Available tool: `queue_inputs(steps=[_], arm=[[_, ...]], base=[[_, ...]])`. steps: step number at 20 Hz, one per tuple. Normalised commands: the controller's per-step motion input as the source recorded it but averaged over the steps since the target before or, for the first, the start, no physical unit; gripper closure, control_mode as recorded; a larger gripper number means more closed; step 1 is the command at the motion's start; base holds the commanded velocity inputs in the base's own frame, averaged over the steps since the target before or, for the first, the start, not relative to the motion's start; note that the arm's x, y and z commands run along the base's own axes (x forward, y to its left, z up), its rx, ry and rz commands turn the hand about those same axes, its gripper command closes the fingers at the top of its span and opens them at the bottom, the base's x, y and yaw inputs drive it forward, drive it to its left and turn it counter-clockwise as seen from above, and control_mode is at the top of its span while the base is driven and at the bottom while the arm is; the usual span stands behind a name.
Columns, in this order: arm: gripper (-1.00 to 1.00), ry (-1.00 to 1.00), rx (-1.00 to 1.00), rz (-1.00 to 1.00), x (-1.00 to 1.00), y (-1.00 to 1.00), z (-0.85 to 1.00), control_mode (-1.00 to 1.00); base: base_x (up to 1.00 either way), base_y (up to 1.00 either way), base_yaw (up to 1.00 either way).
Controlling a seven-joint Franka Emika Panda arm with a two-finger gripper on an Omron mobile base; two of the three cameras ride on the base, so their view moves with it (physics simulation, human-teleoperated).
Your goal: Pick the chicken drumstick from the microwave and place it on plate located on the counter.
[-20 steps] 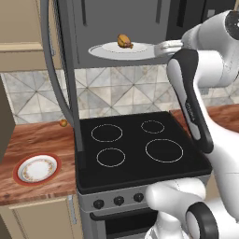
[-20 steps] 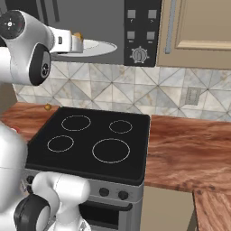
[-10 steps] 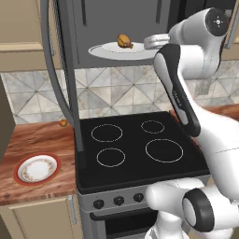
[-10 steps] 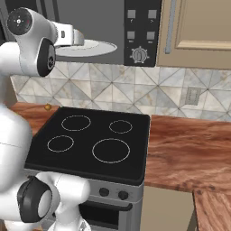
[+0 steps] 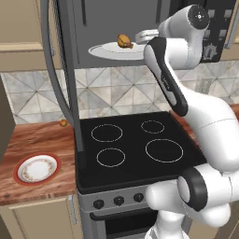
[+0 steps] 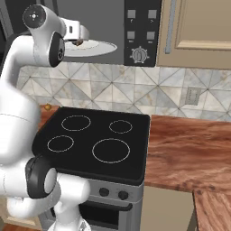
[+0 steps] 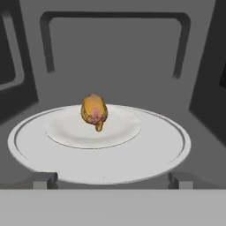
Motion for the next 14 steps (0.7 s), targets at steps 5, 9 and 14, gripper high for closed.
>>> queue_inputs(steps=[5, 9, 14], arm=[[-1.0, 0.13, 0.01, 0.04, 0.46, 0.31, -0.35, -1.0], [-1.0, 0.13, 0.0, 0.04, 0.55, 0.33, -0.18, -1.0], [-1.0, 0.06, 0.0, 0.02, 0.44, 0.07, 0.0, -1.0]], base=[[0.0, 0.0, 0.0], [0.0, 0.0, 0.0], [0.0, 0.0, 0.0]])
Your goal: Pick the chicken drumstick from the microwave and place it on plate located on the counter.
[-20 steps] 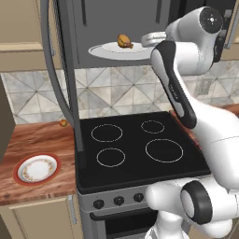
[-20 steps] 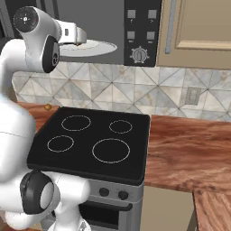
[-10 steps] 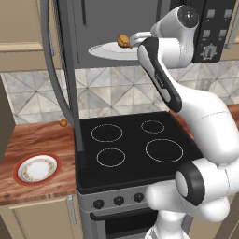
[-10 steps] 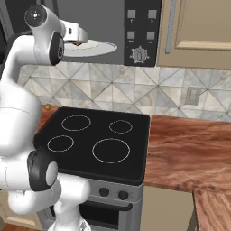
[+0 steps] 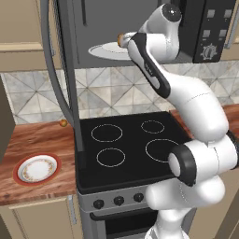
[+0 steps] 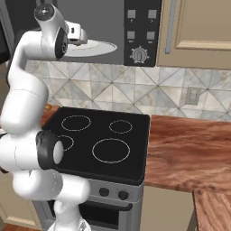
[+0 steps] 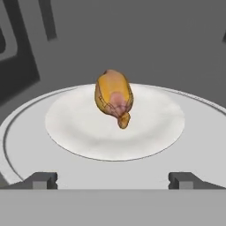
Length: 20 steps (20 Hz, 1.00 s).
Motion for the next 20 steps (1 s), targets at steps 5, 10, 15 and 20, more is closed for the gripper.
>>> queue_inputs(steps=[5, 10, 15, 20], arm=[[-1.0, 0.01, 0.0, 0.0, 0.58, 0.14, 0.0, -1.0], [-1.0, 0.0, 0.0, 0.01, 0.63, 0.06, -0.09, -1.0], [-1.0, 0.05, 0.0, 0.01, 0.52, 0.01, -0.08, -1.0], [-1.0, 0.05, 0.0, 0.02, 0.48, 0.01, -0.08, -1.0]], base=[[0.0, 0.0, 0.0], [0.0, 0.0, 0.0], [0.0, 0.0, 0.0], [0.0, 0.0, 0.0]])
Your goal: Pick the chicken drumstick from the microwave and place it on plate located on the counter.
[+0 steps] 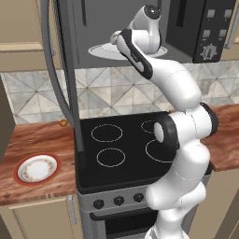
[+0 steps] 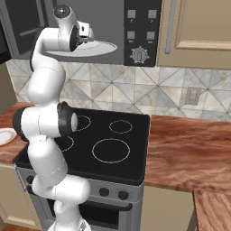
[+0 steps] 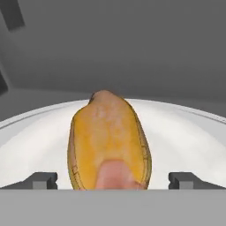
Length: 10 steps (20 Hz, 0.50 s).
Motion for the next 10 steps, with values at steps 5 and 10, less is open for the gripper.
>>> queue_inputs(steps=[5, 10], arm=[[-1.0, 0.07, 0.0, 0.01, 0.39, 0.07, 0.0, -1.0], [1.0, 0.05, 0.0, 0.02, 0.2, 0.1, -0.02, -1.0]], base=[[0.0, 0.0, 0.0], [0.0, 0.0, 0.0]])
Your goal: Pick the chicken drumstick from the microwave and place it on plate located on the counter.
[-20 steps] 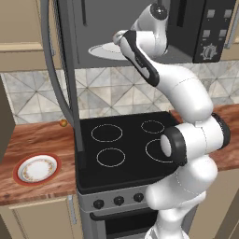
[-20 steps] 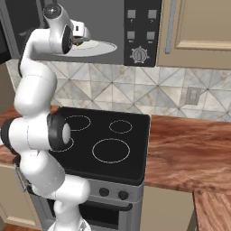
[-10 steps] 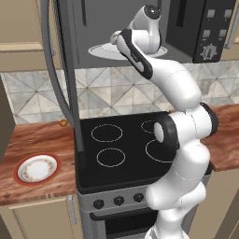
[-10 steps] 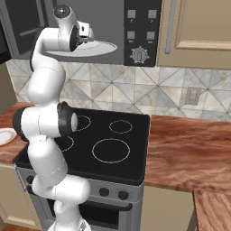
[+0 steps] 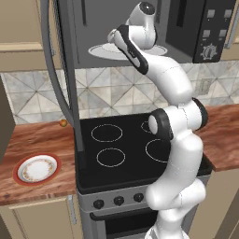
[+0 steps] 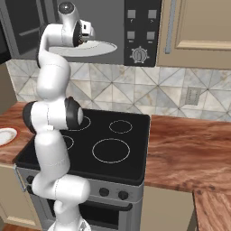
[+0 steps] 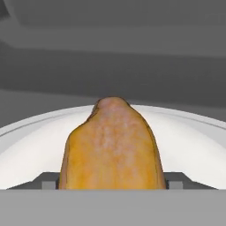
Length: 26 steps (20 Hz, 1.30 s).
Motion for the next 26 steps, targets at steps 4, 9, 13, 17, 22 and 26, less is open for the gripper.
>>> queue_inputs(steps=[4, 9, 13, 17, 22, 26], arm=[[1.0, 0.0, 0.0, 0.0, 0.02, 0.0, 0.0, -1.0], [1.0, 0.0, 0.0, 0.0, 0.0, 0.0, 0.0, -1.0], [1.0, -0.1, 0.01, -0.02, -0.31, -0.12, 0.0, -1.0], [1.0, -0.24, 0.07, -0.04, -0.4, -0.16, -0.04, -1.0], [1.0, -0.21, 0.07, -0.07, -0.71, -0.21, -0.02, -1.0], [1.0, -0.12, 0.05, -0.09, -1.0, -0.3, 0.0, -1.0]], base=[[0.0, 0.0, 0.0], [0.0, 0.0, 0.0], [0.0, 0.0, 0.0], [0.0, 0.0, 0.0], [0.0, 0.0, 0.0], [0.0, 0.0, 0.0]])
